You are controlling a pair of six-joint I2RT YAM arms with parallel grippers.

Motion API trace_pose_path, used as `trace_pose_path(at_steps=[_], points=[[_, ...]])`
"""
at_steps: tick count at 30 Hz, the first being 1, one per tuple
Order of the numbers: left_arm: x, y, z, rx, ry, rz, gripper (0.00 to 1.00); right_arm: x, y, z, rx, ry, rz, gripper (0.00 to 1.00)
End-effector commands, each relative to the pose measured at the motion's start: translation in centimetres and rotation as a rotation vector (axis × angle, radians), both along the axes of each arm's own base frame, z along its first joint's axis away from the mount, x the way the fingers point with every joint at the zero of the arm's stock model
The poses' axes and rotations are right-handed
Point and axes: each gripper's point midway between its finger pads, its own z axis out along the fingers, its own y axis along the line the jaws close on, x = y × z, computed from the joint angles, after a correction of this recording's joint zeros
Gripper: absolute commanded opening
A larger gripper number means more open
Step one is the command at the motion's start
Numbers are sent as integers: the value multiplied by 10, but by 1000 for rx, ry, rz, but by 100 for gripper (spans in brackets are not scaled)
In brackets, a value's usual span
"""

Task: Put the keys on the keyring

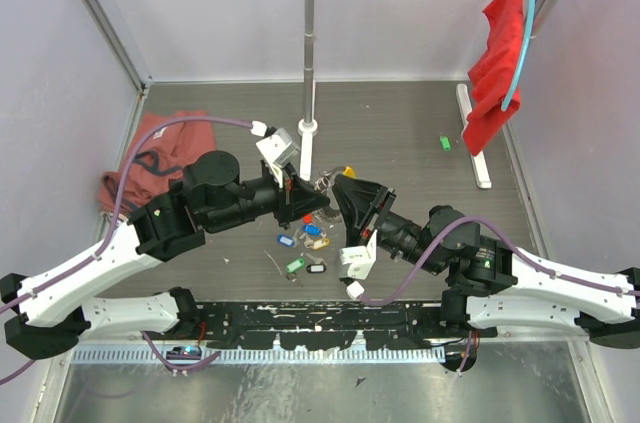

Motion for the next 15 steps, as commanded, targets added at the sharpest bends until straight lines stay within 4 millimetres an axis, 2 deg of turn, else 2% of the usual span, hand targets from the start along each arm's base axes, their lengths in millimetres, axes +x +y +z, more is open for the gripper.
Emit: trace_pose_path(at_steps=[1, 8, 15], points=[[-5, -1, 22, -58, -21, -25, 0, -2, -6, 24, 44, -54, -7, 30], [-4, -3, 20, -54, -18, -25, 0, -4, -5, 26, 58, -56, 9, 29], [-3, -4, 20, -51, -20, -26, 0, -6, -6, 30, 68, -59, 17, 21]])
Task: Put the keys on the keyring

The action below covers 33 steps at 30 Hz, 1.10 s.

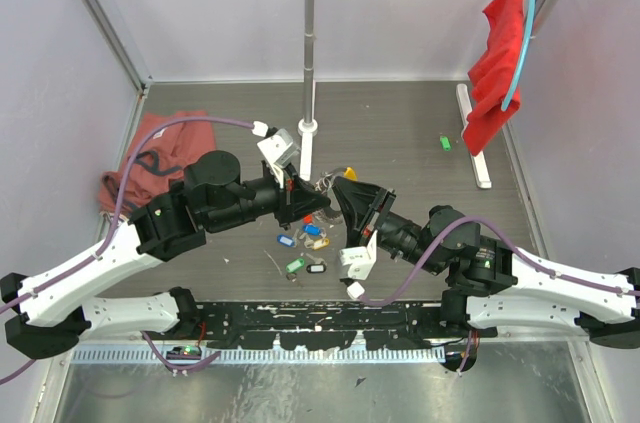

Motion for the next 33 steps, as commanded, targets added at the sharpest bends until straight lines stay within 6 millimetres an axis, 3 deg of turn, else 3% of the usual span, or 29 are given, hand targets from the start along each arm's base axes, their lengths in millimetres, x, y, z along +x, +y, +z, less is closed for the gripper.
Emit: trace_pose_path(at_steps=[1, 22, 33], points=[[-2, -2, 20, -53, -22, -15, 0, -5, -6, 29, 69, -55, 13, 21], [-1, -4, 18, -45, -26, -14, 0, -5, -15, 32, 68, -53, 1, 16], [-1, -4, 18, -45, -24, -17, 0, -5, -8, 25, 42, -36, 13, 14]])
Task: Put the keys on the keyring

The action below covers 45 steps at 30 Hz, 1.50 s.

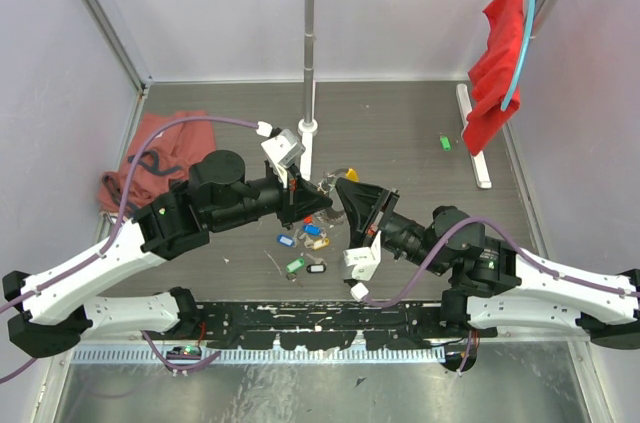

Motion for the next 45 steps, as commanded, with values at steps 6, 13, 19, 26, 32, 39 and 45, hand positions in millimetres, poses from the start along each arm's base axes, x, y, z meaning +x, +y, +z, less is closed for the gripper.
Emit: trace_pose_path(at_steps=[6, 13, 19, 26, 32, 39, 45], points=[[-4, -1, 20, -53, -29, -22, 0, -3, -2, 21, 28, -30, 8, 13], [-3, 0, 17, -43, -29, -19, 0, -3, -3, 24, 36, -11, 10, 1], [-2, 4, 15, -42, -36, -6, 9, -8, -5, 27, 112, 162, 43, 1], [-3, 7, 18, -54, -53, -4, 20, -9, -6, 36, 322, 522, 36, 1], [-6, 6, 20, -63, -60, -25, 26, -9, -13, 46, 515, 701, 37, 1], [-11, 5, 22, -73, -65, -54, 47, -6, -22, 56, 641, 800, 21, 1], [-27, 10, 37, -126, -115, -134, 58, -12, -27, 55, 636, 860, 30, 1]])
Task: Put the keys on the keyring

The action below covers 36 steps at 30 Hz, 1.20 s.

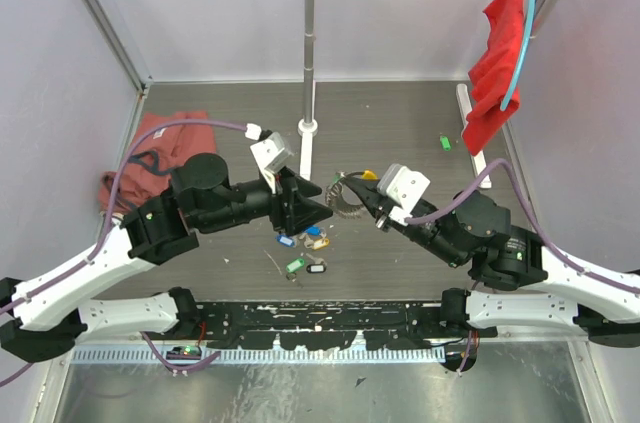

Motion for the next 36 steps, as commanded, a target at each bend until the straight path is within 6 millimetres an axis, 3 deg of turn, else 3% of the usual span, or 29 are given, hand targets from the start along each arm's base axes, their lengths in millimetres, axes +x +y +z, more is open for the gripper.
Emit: trace_pose_path(at_steps=[1, 6, 11, 14, 17, 22, 29, 33, 36], points=[[-18, 7, 25, -96, -79, -87, 60, -11, -15, 38, 142, 42, 34, 1], [-20, 26, 41, -161, -146, -52, 65, -22, -9, 38, 175, 117, 98, 1], [-25, 32, 52, -195, -195, -69, 61, -28, -6, 35, 239, 214, 123, 1], [-29, 32, 63, -237, -221, -86, 57, -9, -32, 47, 510, 403, -36, 1], [-29, 33, 67, -257, -235, -83, 57, -12, -46, 55, 707, 518, -21, 1], [-28, 30, 67, -258, -234, -87, 56, -30, -31, 62, 662, 542, 107, 1], [-30, 30, 72, -275, -224, -92, 55, -31, -29, 67, 678, 601, 101, 1], [-34, 32, 78, -300, -237, -105, 54, -44, -11, 63, 531, 559, 178, 1], [-43, 32, 87, -330, -262, -154, 47, -53, -7, 52, 395, 458, 236, 1]])
